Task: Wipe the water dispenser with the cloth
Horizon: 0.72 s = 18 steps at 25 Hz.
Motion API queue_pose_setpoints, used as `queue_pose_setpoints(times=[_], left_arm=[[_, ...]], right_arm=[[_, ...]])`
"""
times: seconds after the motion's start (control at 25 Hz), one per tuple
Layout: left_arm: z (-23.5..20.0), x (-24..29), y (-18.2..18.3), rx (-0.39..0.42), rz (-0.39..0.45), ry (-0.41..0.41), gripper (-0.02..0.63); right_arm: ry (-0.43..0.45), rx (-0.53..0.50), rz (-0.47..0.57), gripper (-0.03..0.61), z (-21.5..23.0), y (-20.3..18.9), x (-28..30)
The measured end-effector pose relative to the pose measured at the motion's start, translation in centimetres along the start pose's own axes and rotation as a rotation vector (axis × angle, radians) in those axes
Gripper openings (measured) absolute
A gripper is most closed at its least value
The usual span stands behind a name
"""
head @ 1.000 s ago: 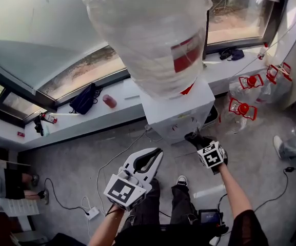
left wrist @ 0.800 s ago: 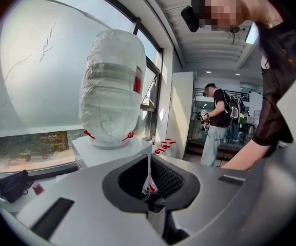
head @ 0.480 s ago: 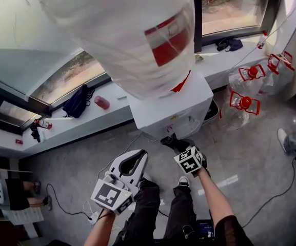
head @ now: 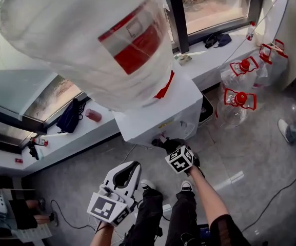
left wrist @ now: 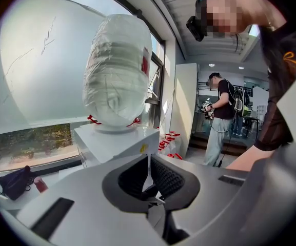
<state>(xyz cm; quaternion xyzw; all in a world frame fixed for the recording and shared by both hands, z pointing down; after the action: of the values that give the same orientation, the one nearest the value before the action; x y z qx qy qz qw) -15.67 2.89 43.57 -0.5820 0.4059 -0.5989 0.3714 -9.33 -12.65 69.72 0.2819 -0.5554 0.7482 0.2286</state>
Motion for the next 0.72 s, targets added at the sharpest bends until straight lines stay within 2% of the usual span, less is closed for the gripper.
queue_pose_setpoints(times=[0.16, 0.4, 0.6, 0.72], left_arm=[[0.6, 1.4, 0.5, 0.031, 0.007, 0.003, 0.02], [2.1, 3.3, 1.8, 0.06, 0.036, -0.046, 0.02], [3.1, 3.7, 1.7, 0.07, 0.029, -0.08, 0.02], [3.3, 3.6, 1.3, 0.073, 0.01, -0.092, 0.02]], right_arm=[[-0.058, 0.065, 0.008, 0.107, 2.9, -0.5, -0.4], [-0.175, 0.225, 0.066, 0.106, 8.0, -1.0, -3.1], [-0.276, 0.248, 0.056, 0.106, 11.9, -2.1, -6.1], [-0.336, 0.323, 0.097, 0.107, 14.1, -3.0, -8.2]])
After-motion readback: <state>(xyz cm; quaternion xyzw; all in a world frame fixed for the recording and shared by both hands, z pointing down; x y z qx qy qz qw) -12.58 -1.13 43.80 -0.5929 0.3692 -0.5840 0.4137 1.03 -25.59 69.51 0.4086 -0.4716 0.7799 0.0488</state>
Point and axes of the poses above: the fingertips, and each gripper's own axes: x forward along the fingers, z to its right, y out of its top, the point moved 8 cm from there along -x, backward along the fingers, and after that the axes turned 9 degrees about y, right-handed, at the moved point
